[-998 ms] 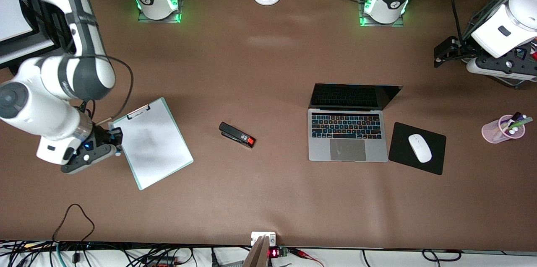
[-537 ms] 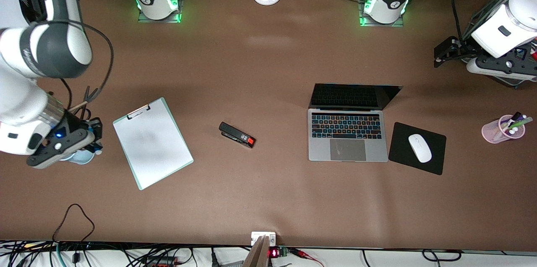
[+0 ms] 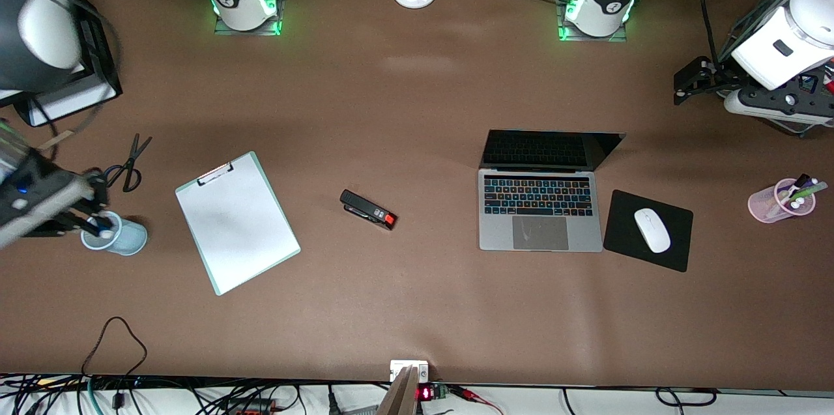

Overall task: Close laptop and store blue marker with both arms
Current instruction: 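Position the held marker above the light-blue cup with the right gripper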

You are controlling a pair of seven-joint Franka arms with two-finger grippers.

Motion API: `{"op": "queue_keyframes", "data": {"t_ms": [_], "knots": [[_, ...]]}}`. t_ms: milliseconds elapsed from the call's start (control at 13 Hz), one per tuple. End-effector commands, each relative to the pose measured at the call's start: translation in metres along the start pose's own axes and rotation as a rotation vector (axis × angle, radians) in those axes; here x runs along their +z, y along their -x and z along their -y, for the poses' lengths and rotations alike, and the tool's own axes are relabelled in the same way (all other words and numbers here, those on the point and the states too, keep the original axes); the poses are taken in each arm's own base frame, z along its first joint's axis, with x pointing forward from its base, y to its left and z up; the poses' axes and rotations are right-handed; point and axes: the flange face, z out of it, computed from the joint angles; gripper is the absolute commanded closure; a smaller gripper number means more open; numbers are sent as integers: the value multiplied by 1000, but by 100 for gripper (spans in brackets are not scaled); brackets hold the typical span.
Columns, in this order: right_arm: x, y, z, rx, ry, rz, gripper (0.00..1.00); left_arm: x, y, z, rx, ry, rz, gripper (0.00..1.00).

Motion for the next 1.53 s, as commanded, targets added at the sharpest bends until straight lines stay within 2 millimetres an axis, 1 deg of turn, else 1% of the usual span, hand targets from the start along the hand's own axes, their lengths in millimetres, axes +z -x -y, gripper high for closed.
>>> {"op": "queue_keyframes", "data": {"t_ms": [0, 230, 307, 384, 537, 614, 691, 767, 844, 998, 1151, 1228, 1304, 1458], "knots": [[-12, 32, -24, -86, -54, -79, 100, -6, 2, 3, 19, -19, 4, 0], [-20, 73, -57, -204, -75, -199, 100, -5, 3, 3, 19, -18, 10, 0], [-18, 89, -68, -249, -88, -245, 100, -5, 3, 4, 17, -18, 12, 0], [-14, 108, -77, -277, -125, -283, 100, -5, 3, 3, 17, -18, 12, 0], [0, 148, -95, -303, -193, -356, 100, -5, 3, 3, 17, -18, 12, 0], [1, 165, -103, -325, -192, -384, 100, -5, 3, 3, 17, -18, 12, 0], [9, 180, -110, -342, -198, -399, 100, -4, 2, 2, 19, -18, 13, 0], [12, 191, -113, -368, -212, -414, 100, -5, 3, 3, 17, -18, 12, 0], [22, 204, -116, -385, -237, -427, 100, -5, 3, 3, 17, -18, 12, 0], [47, 227, -123, -439, -274, -483, 100, -5, 3, 3, 19, -18, 12, 0], [87, 247, -127, -464, -326, -570, 100, -5, 3, 3, 19, -18, 13, 0], [106, 255, -127, -472, -355, -610, 100, -5, 3, 3, 17, -18, 15, 0], [120, 259, -126, -484, -376, -636, 100, -5, 3, 3, 17, -18, 15, 0], [142, 269, -124, -494, -413, -690, 100, -6, 3, 4, 17, -18, 12, 0]]}}
